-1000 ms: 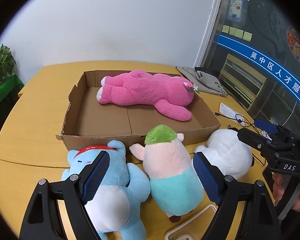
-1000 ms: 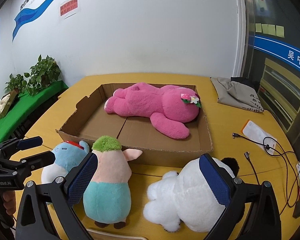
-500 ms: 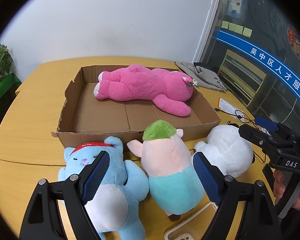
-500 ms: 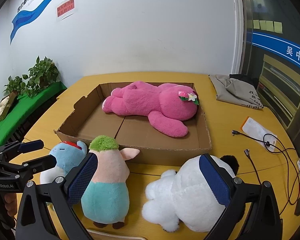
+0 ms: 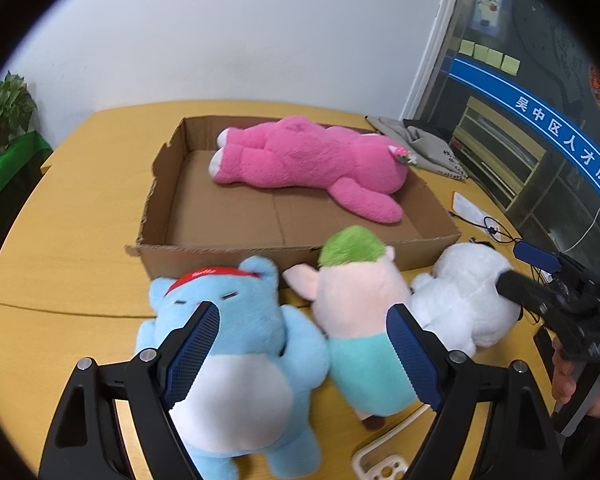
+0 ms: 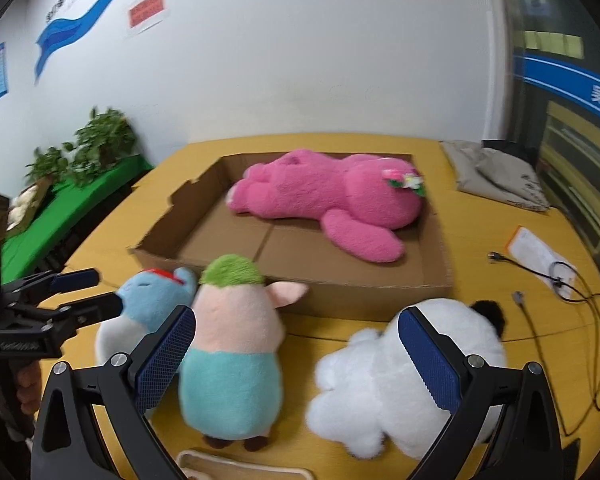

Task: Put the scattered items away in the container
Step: 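Withdraw both open grippers from the box toward the remaining plush toys, then close the right gripper on the blue bear while the left gripper grips it too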

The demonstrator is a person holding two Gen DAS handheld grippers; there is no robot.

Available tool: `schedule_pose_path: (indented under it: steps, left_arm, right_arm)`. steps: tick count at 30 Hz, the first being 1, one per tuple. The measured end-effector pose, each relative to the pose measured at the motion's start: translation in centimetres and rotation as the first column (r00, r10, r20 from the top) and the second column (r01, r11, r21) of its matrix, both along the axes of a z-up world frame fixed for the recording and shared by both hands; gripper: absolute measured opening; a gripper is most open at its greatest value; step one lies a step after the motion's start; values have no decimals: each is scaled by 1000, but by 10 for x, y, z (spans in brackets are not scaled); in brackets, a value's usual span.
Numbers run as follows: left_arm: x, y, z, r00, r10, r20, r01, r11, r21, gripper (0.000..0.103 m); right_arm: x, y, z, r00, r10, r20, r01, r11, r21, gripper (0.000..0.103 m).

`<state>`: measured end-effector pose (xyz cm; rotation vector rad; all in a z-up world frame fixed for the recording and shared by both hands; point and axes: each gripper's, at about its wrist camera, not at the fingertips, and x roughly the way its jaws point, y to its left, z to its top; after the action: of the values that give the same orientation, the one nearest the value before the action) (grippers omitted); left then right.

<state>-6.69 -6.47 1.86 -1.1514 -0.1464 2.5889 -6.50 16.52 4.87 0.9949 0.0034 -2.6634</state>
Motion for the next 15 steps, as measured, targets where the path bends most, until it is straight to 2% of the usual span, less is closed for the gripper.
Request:
schedule_pose_path:
  steps: [3, 6, 12, 15]
  left_arm:
    - [-4, -13, -10, 1000, 7, 27, -6, 1000, -6, 86]
    - [-10, -28, -23, 997, 9, 72, -10, 1000, 9, 86]
    - [-22, -53, -54, 986, -22, 163, 14, 999, 52, 86]
    - [-25, -64, -69, 979, -71, 193, 52, 994, 98, 86]
  right_arm:
    - [7, -22, -4, 993, 118, -3, -118, 993, -2, 103]
    - [15, -52, -13, 965, 261, 8, -261, 965, 0, 103]
    - [30, -113, -42, 881, 473, 20, -473, 881, -15, 103]
    - [36, -139, -55, 834, 551, -14, -551, 834, 39, 103]
